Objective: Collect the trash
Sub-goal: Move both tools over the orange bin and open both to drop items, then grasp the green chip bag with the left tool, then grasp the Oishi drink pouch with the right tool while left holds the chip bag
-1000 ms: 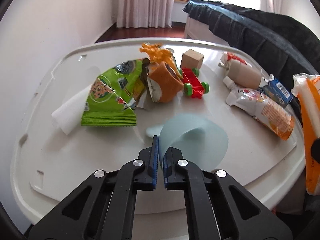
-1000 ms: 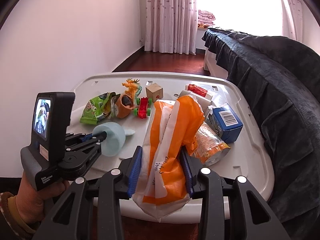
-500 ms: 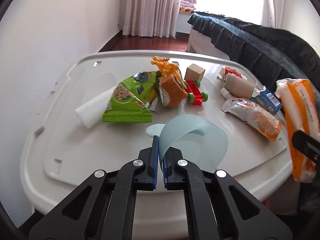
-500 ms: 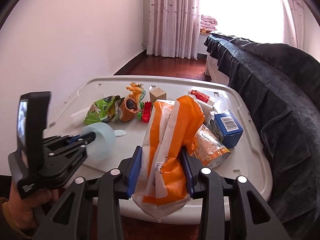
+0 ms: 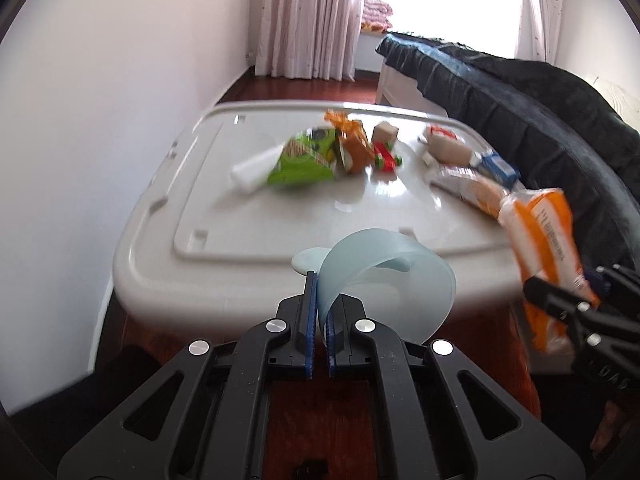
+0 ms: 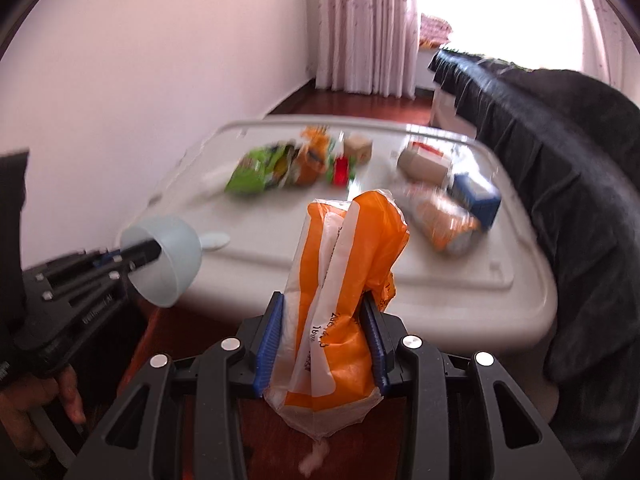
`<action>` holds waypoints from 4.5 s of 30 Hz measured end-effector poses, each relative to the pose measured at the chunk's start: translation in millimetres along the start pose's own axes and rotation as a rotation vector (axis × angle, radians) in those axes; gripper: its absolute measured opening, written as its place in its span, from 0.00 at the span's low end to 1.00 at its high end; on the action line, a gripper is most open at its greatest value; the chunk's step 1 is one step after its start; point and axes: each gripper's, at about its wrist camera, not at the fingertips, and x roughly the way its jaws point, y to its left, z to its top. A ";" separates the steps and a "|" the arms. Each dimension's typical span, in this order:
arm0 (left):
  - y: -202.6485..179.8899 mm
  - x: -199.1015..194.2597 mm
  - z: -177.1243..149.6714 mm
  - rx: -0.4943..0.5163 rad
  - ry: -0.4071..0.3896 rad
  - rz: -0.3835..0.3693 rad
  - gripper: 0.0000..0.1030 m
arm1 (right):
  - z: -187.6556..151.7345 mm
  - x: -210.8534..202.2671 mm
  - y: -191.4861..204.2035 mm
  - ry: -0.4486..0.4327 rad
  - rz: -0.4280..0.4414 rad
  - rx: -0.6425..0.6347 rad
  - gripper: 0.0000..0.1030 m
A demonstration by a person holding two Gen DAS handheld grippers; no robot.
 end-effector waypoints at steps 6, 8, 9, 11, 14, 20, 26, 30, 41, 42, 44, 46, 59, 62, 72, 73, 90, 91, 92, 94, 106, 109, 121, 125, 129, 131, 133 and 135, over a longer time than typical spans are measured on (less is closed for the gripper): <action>-2.9 -8.2 -38.9 0.017 0.083 -0.024 0.03 | -55.9 4.7 6.9 0.149 0.046 0.022 0.37; -4.7 -8.9 -48.1 0.025 0.107 -0.032 0.03 | -70.1 7.9 5.9 0.194 0.056 0.036 0.37; -5.9 -8.8 -52.5 0.031 0.121 -0.037 0.03 | -75.2 8.8 5.9 0.207 0.054 0.038 0.37; -8.6 -8.7 -64.3 0.039 0.152 -0.051 0.03 | -84.2 11.4 5.5 0.237 0.051 0.044 0.37; -12.1 -6.5 -75.7 0.045 0.192 -0.063 0.03 | -90.8 14.2 5.1 0.272 0.061 0.057 0.37; -14.3 -7.8 -83.0 0.016 0.240 -0.088 0.14 | -97.3 15.2 7.1 0.299 0.044 0.062 0.55; -3.6 -20.5 -74.3 -0.037 0.166 0.005 0.69 | -89.1 6.4 -1.6 0.230 -0.029 0.071 0.69; 6.7 -27.2 -62.9 -0.066 0.119 0.018 0.69 | -83.0 -0.9 -13.2 0.178 -0.071 0.084 0.72; 18.2 -19.9 -20.9 -0.089 0.040 -0.071 0.69 | -59.5 -6.3 -17.2 0.113 -0.073 0.077 0.72; 18.1 -17.1 -14.7 -0.084 0.033 -0.085 0.70 | -53.7 -7.7 -19.0 0.103 -0.075 0.075 0.72; 16.8 -7.7 0.3 -0.067 0.023 -0.096 0.76 | -44.0 -10.0 -21.8 0.082 -0.080 0.071 0.72; 14.4 3.7 17.5 -0.037 -0.008 -0.097 0.78 | -30.4 -13.0 -27.6 0.054 -0.081 0.081 0.72; 3.6 110.8 110.9 0.160 -0.027 -0.127 0.81 | 25.5 -15.7 -68.2 -0.091 -0.093 0.185 0.91; 6.1 132.4 119.0 0.145 -0.017 -0.127 0.81 | 23.4 -8.3 -72.8 -0.082 -0.099 0.190 0.91; 15.1 181.8 133.8 0.129 -0.007 -0.057 0.77 | 18.1 5.3 -72.0 -0.051 -0.088 0.181 0.91; 14.5 186.4 133.3 0.138 0.006 -0.052 0.67 | 18.3 5.1 -70.4 -0.054 -0.089 0.174 0.91; 39.4 134.7 113.2 0.023 -0.033 0.003 0.42 | 20.7 1.0 -79.3 -0.087 -0.106 0.186 0.91; 40.8 129.0 113.1 0.016 -0.037 -0.003 0.42 | 21.1 1.8 -79.8 -0.087 -0.109 0.185 0.91; 40.6 124.6 112.3 0.011 -0.039 -0.004 0.42 | 21.3 3.1 -80.5 -0.084 -0.110 0.185 0.91; 40.2 113.5 109.6 0.000 -0.048 -0.006 0.42 | 22.6 7.1 -83.9 -0.072 -0.110 0.190 0.91; 10.9 66.0 74.4 0.007 -0.065 -0.141 0.42 | 72.8 91.0 -124.2 0.008 -0.238 0.123 0.91; 3.7 63.0 73.1 0.020 -0.073 -0.163 0.42 | 82.8 116.9 -124.9 0.038 -0.236 0.084 0.90; 0.5 62.7 70.3 0.020 -0.079 -0.204 0.42 | 99.9 172.4 -128.1 0.175 -0.204 0.146 0.81; -0.9 63.5 68.9 0.018 -0.075 -0.215 0.42 | 107.3 179.5 -109.6 0.189 -0.186 0.098 0.80; 0.4 63.6 69.2 0.012 -0.073 -0.220 0.42 | 113.4 195.9 -91.0 0.220 -0.195 0.006 0.71; 2.0 63.7 69.9 0.010 -0.077 -0.216 0.42 | 115.9 198.3 -88.5 0.218 -0.182 0.001 0.61; 4.5 63.6 70.1 0.003 -0.076 -0.216 0.42 | 119.7 199.3 -88.0 0.230 -0.170 0.008 0.55; 5.7 63.7 69.7 -0.003 -0.074 -0.213 0.42 | 120.4 197.6 -87.1 0.221 -0.170 0.006 0.49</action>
